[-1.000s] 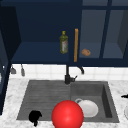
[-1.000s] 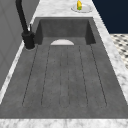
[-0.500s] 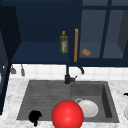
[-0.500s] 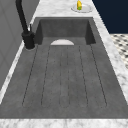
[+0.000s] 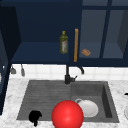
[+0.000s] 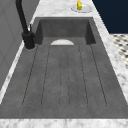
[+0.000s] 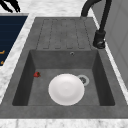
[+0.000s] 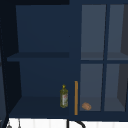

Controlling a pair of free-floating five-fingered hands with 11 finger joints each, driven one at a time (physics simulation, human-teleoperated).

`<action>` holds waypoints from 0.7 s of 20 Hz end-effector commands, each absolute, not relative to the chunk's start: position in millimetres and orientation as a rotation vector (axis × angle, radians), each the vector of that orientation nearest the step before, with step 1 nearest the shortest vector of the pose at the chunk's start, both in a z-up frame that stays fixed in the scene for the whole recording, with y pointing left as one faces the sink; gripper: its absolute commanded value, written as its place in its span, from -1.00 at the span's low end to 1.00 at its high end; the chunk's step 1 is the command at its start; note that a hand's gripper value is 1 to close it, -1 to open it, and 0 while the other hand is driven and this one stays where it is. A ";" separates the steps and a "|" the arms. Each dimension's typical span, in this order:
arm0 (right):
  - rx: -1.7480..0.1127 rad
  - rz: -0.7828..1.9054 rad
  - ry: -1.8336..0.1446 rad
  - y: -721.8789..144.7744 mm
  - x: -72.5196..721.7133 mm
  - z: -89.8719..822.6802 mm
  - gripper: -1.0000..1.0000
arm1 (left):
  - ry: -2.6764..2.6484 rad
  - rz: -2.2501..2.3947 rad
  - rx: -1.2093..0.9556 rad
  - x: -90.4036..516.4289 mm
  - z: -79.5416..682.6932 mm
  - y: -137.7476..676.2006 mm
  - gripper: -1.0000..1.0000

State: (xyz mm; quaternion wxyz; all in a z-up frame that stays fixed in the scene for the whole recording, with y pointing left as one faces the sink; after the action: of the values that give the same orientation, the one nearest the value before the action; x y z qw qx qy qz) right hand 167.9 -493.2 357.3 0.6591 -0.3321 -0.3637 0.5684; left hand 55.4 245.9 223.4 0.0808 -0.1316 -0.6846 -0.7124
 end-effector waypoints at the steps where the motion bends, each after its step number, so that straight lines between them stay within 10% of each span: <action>1: -0.756 1.300 -0.835 -478.4 157.1 357.3 -1.00 | -2.047 -2.130 -0.393 55.4 223.4 245.9 0.00; 14: -0.830 1.251 -0.793 -397.0 106.9 399.6 -1.00 | -2.047 -2.130 -0.393 55.4 223.4 245.9 0.00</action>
State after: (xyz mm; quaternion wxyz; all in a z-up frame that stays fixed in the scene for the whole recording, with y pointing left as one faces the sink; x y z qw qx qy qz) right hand 117.5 -412.2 387.1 0.6560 -0.3543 -0.3468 0.5691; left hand 55.4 245.9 223.4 0.0808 -0.1316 -0.6846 -0.7124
